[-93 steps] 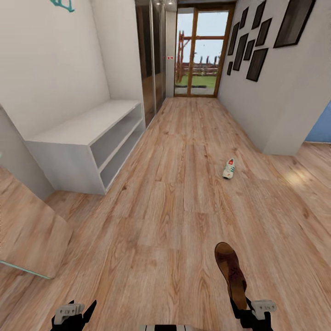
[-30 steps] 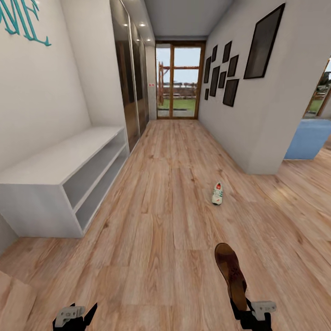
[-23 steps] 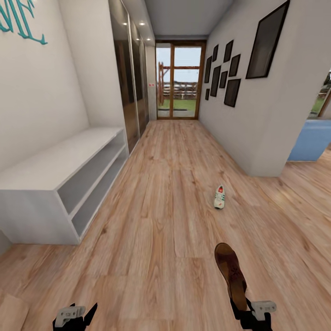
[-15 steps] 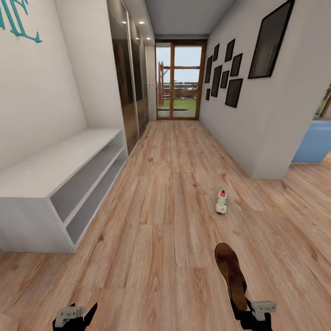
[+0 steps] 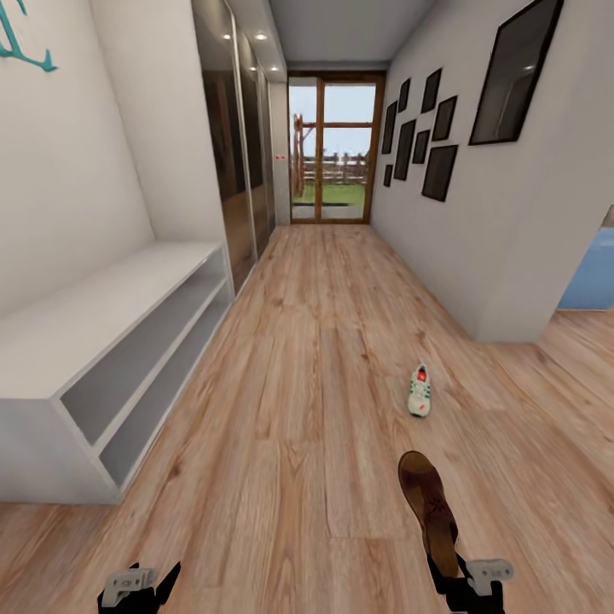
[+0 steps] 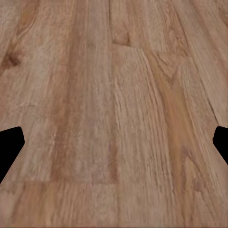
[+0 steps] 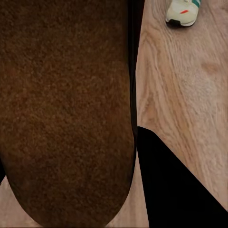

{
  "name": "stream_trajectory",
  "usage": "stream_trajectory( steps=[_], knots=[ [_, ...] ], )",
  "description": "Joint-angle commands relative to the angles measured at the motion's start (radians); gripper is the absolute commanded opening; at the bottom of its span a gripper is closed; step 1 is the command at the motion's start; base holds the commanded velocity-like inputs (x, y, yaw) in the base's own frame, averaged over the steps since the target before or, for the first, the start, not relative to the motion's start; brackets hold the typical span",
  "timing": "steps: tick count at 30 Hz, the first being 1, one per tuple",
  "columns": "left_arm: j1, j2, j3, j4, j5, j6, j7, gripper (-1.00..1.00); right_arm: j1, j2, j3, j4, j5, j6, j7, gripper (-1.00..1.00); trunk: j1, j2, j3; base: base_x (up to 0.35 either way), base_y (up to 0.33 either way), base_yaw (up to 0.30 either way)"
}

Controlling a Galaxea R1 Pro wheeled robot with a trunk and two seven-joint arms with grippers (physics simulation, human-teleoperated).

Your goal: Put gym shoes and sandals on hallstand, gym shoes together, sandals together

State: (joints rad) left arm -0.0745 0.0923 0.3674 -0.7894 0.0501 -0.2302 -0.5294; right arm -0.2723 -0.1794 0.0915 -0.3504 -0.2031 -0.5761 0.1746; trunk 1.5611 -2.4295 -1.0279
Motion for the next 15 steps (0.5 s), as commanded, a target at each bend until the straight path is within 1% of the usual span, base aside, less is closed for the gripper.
stream_trajectory(
  steps=[1, 7, 15],
  knots=[
    [-0.001, 0.0, 0.002, 0.001, 0.005, 0.0, -0.008, 1.0, -0.001, -0.001, 0.007, 0.001, -0.015, -0.002, 0.005, -1.0, 0.0, 0.0, -0.001, 0.339, 0.0, 0.0],
    [-0.001, 0.0, 0.002, 0.002, 0.005, 0.0, -0.008, 1.0, -0.001, -0.002, 0.007, 0.001, -0.015, -0.002, 0.005, -1.0, 0.0, 0.0, -0.001, 0.339, 0.0, -0.031],
    [-0.001, 0.0, 0.002, 0.002, 0.005, 0.0, -0.008, 1.0, -0.001, -0.001, 0.007, 0.001, -0.015, -0.002, 0.005, -1.0, 0.0, 0.0, 0.0, 0.338, 0.0, -0.167]
  ],
)
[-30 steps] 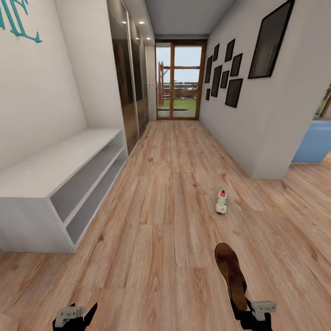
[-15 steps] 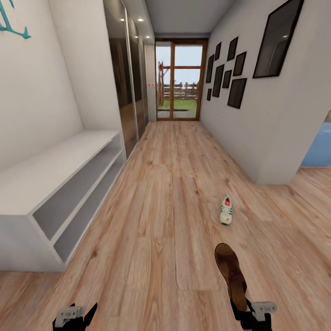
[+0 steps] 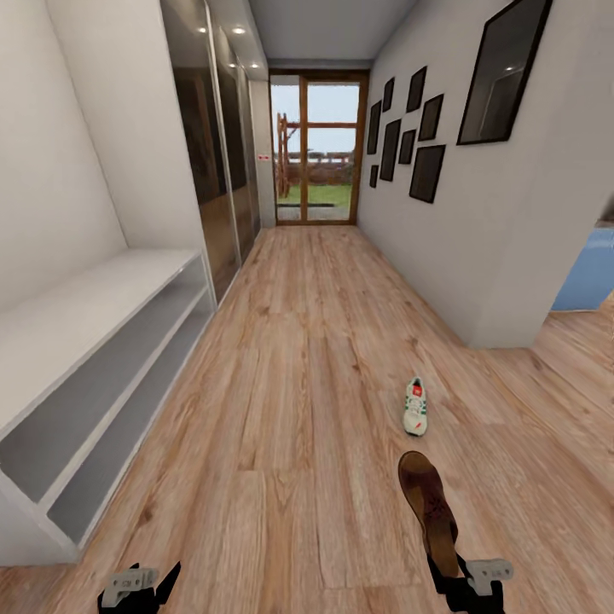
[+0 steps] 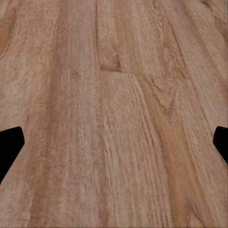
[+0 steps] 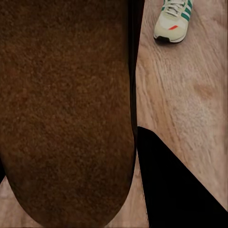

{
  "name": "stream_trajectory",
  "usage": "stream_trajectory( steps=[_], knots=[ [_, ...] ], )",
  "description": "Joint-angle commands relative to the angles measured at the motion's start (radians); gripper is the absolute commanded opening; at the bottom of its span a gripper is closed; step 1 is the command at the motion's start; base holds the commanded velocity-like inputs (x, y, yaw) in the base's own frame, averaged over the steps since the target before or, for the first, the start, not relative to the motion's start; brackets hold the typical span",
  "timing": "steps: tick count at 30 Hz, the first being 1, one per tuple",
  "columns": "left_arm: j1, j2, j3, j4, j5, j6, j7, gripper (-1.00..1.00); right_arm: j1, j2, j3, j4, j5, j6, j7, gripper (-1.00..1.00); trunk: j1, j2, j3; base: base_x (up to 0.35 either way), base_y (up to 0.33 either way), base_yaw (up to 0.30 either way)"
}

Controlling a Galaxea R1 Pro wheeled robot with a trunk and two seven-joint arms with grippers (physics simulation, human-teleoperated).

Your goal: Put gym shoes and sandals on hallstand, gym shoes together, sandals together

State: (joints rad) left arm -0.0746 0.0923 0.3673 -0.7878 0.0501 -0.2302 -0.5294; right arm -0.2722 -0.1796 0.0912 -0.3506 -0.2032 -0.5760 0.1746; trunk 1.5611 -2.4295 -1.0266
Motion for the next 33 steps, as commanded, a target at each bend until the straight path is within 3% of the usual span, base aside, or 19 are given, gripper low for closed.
stream_trajectory(
  steps=[1, 33],
  knots=[
    [-0.001, 0.0, 0.002, 0.001, 0.005, 0.0, -0.007, 1.0, -0.001, -0.001, 0.007, 0.001, -0.015, -0.002, 0.005, -1.0, 0.0, 0.0, -0.001, 0.338, 0.0, -0.068],
    [-0.001, 0.0, 0.002, 0.001, 0.005, 0.0, -0.007, 1.0, -0.001, 0.0, 0.007, 0.01, -0.015, 0.0, 0.005, -1.0, 0.0, 0.0, -0.001, 0.339, 0.0, -0.003]
  ],
)
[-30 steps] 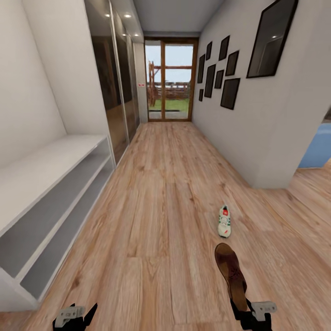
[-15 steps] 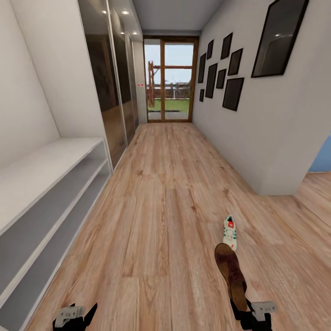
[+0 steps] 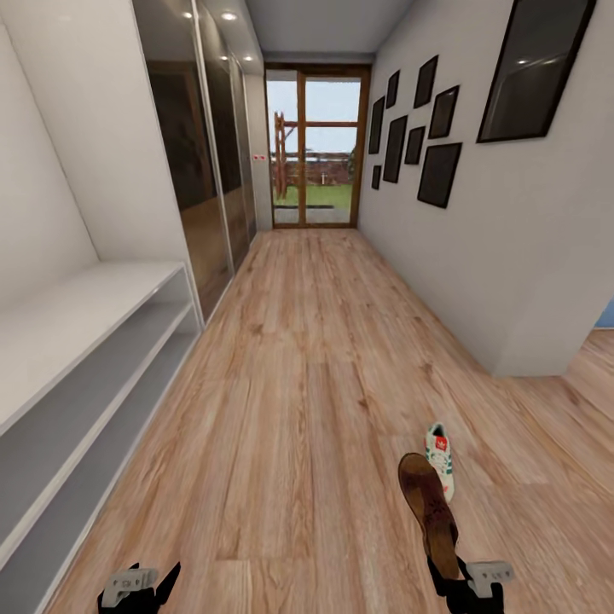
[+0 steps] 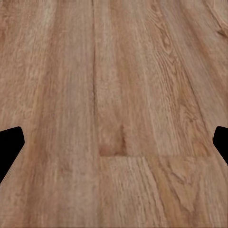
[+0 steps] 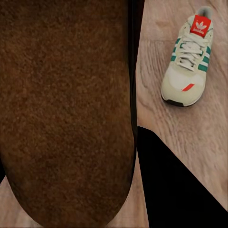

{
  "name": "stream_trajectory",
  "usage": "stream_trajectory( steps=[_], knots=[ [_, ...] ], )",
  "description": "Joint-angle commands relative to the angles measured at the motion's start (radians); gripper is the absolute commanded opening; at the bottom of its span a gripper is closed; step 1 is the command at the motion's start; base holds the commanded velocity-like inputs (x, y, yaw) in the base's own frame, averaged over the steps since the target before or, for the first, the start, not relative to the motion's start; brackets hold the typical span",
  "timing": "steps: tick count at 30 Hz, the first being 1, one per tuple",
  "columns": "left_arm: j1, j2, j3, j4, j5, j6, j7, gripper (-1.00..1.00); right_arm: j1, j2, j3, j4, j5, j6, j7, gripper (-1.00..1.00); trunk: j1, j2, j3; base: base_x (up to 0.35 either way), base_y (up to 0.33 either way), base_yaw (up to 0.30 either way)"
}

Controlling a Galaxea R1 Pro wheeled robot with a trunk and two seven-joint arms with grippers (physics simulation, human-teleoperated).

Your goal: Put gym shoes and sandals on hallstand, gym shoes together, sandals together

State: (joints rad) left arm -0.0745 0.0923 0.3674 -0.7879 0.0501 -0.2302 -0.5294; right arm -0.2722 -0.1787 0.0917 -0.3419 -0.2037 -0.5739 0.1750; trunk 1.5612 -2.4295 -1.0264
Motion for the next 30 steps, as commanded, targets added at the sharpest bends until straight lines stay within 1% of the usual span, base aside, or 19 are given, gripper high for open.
stream_trajectory(
  steps=[1, 9, 25, 30],
  knots=[
    [-0.001, 0.0, 0.002, 0.001, 0.005, 0.0, -0.008, 1.0, -0.001, -0.001, 0.007, 0.008, -0.015, -0.003, 0.004, -1.0, 0.0, 0.0, -0.001, 0.339, 0.0, 0.0],
    [-0.001, 0.0, 0.003, 0.001, 0.005, 0.0, -0.008, 1.0, -0.001, -0.001, 0.007, 0.023, -0.015, -0.001, 0.008, -1.0, 0.0, 0.0, -0.001, 0.339, 0.0, 0.0],
    [-0.001, 0.0, 0.002, 0.001, 0.005, 0.0, -0.007, 1.0, -0.001, 0.001, 0.008, 0.026, -0.016, -0.001, 0.005, -1.0, 0.0, 0.0, -0.001, 0.339, 0.0, 0.0],
    [-0.001, -0.001, 0.002, 0.001, 0.005, 0.0, -0.007, 1.0, -0.001, -0.001, 0.007, 0.026, -0.015, -0.002, 0.004, -1.0, 0.0, 0.0, -0.001, 0.335, 0.077, 0.0]
  ],
)
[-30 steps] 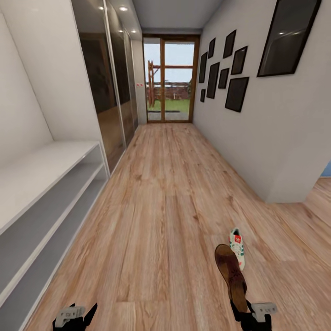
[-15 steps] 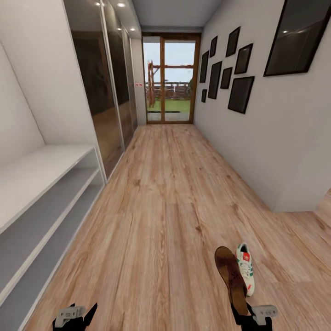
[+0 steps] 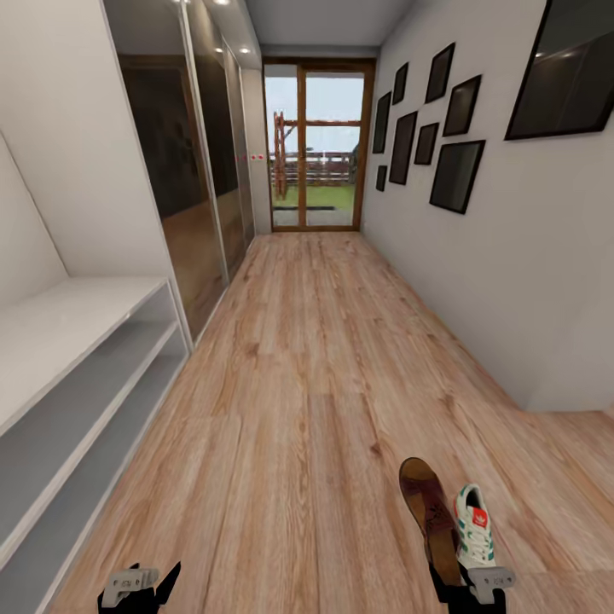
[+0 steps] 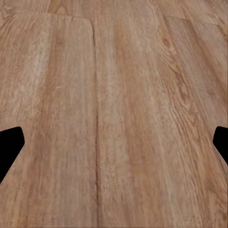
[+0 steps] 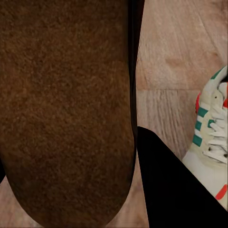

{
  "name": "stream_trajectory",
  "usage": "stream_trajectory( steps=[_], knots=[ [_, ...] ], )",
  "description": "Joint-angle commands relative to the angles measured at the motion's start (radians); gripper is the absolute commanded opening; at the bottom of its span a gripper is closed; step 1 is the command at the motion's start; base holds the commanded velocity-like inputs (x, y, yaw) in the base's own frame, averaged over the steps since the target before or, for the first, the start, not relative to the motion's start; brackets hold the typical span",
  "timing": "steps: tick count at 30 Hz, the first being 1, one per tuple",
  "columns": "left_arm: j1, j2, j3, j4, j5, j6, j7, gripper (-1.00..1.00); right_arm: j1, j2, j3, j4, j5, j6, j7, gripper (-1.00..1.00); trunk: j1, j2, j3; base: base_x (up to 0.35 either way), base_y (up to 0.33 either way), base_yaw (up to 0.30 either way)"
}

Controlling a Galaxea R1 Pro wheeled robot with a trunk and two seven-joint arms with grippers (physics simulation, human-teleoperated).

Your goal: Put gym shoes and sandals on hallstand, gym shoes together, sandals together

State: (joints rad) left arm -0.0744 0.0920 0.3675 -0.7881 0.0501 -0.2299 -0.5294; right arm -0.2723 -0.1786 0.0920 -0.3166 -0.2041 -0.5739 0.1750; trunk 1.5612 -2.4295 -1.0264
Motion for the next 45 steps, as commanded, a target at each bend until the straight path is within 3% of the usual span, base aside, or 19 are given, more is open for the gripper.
stream_trajectory(
  steps=[1, 33, 45],
  knots=[
    [-0.001, 0.0, 0.002, 0.001, 0.005, 0.0, -0.007, 1.0, -0.001, -0.002, 0.007, 0.001, -0.015, -0.003, 0.004, -1.0, 0.0, 0.0, -0.001, 0.329, 0.124, 0.0],
    [-0.001, -0.001, 0.002, 0.001, 0.006, 0.0, -0.007, 1.0, -0.001, -0.001, 0.008, 0.002, -0.014, -0.003, 0.005, -1.0, 0.0, 0.0, -0.001, 0.323, 0.149, -0.002],
    [-0.001, -0.002, 0.002, 0.001, 0.006, 0.0, -0.007, 1.0, -0.001, -0.001, 0.008, 0.002, -0.015, -0.003, 0.004, -1.0, 0.0, 0.0, -0.001, 0.323, 0.148, -0.22]
  ],
)
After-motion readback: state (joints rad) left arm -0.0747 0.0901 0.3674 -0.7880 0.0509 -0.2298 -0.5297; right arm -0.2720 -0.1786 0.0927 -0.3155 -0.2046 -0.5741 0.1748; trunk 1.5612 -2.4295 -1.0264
